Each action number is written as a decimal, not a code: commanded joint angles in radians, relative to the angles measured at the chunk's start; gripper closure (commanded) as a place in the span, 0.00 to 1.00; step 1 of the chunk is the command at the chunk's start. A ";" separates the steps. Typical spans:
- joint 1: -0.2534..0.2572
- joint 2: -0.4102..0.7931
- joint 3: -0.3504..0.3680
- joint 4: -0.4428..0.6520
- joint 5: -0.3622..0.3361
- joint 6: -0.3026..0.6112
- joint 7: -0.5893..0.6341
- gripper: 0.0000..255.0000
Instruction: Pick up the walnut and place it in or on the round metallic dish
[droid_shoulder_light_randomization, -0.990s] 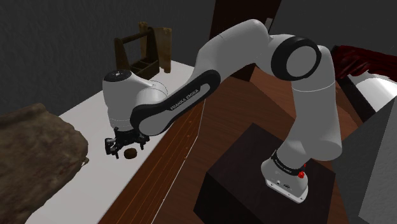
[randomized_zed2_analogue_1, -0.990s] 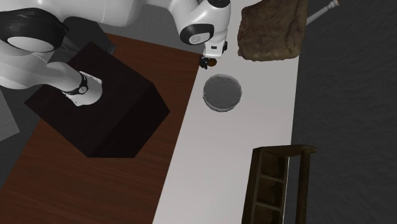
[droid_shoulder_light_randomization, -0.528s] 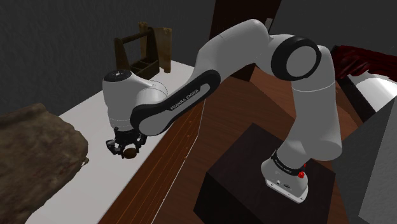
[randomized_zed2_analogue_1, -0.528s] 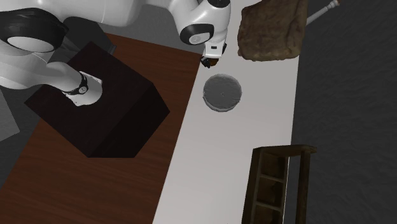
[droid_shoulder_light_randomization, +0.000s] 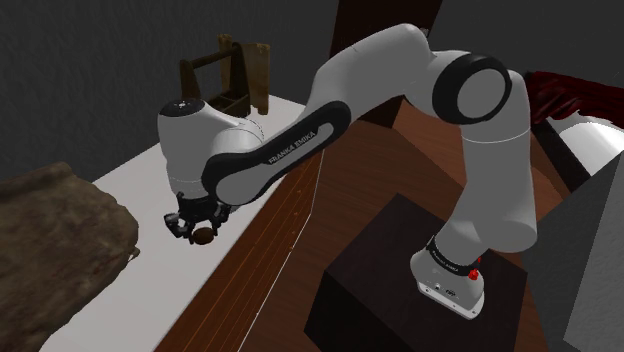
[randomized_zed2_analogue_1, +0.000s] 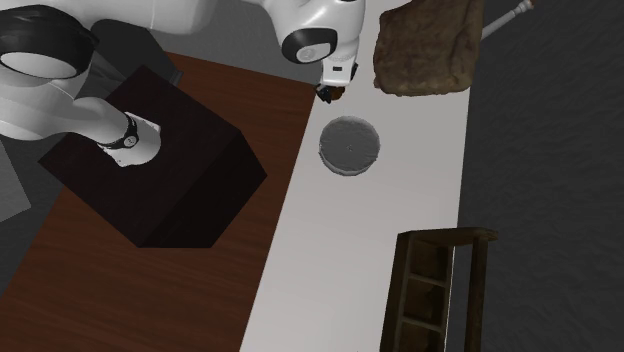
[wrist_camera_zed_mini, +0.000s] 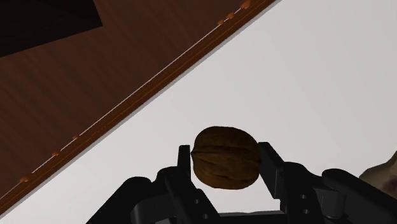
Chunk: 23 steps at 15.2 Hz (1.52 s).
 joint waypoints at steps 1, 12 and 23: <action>-0.003 -0.015 0.005 0.005 0.008 -0.020 -0.003 1.00; -0.015 -0.079 0.028 0.062 0.043 -0.135 -0.022 1.00; -0.081 -0.073 0.010 0.163 0.062 -0.227 -0.129 1.00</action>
